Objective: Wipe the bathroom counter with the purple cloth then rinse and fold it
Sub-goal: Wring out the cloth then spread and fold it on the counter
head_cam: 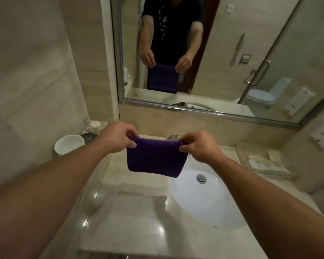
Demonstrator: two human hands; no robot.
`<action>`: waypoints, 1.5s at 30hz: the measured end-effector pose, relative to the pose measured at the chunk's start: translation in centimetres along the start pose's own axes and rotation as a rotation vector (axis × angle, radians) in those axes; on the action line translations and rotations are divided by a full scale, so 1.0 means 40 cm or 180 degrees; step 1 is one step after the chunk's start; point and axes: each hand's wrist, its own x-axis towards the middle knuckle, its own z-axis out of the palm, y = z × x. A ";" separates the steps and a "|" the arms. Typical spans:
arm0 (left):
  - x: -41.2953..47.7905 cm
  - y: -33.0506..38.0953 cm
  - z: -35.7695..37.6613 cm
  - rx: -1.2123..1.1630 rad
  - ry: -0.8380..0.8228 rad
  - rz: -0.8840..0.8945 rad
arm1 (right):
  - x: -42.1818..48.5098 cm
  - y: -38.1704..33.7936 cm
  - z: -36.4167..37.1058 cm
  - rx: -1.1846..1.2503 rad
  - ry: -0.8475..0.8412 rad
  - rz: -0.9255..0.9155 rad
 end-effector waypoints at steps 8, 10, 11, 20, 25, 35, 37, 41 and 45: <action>-0.045 0.194 -0.158 -0.0018 0.0054 0.0457 | -0.090 -0.112 -0.217 -0.0175 0.0443 -0.0279; -0.062 0.245 -0.195 -0.0008 0.0110 0.0595 | -0.122 -0.142 -0.269 -0.0225 0.0531 -0.0263; -0.071 0.268 -0.210 -0.0012 0.0130 0.0670 | -0.139 -0.153 -0.294 -0.0247 0.0575 -0.0268; -0.130 0.436 -0.239 -0.0075 0.0045 0.1230 | -0.295 -0.167 -0.468 -0.0315 0.0976 -0.0149; -0.138 0.538 -0.224 -0.0042 0.0000 0.1436 | -0.363 -0.126 -0.544 -0.0355 0.1108 -0.0079; -0.106 0.784 -0.089 0.0008 -0.0117 0.1693 | -0.448 0.056 -0.723 -0.0494 0.1250 0.0042; -0.098 0.836 -0.048 -0.0003 -0.0136 0.1699 | -0.455 0.104 -0.765 -0.0547 0.1244 0.0067; -0.077 0.947 0.045 0.0028 -0.0135 0.1675 | -0.457 0.218 -0.858 -0.0543 0.1210 0.0083; -0.057 1.042 0.131 0.0049 -0.0129 0.1661 | -0.453 0.322 -0.933 -0.0553 0.1107 0.0033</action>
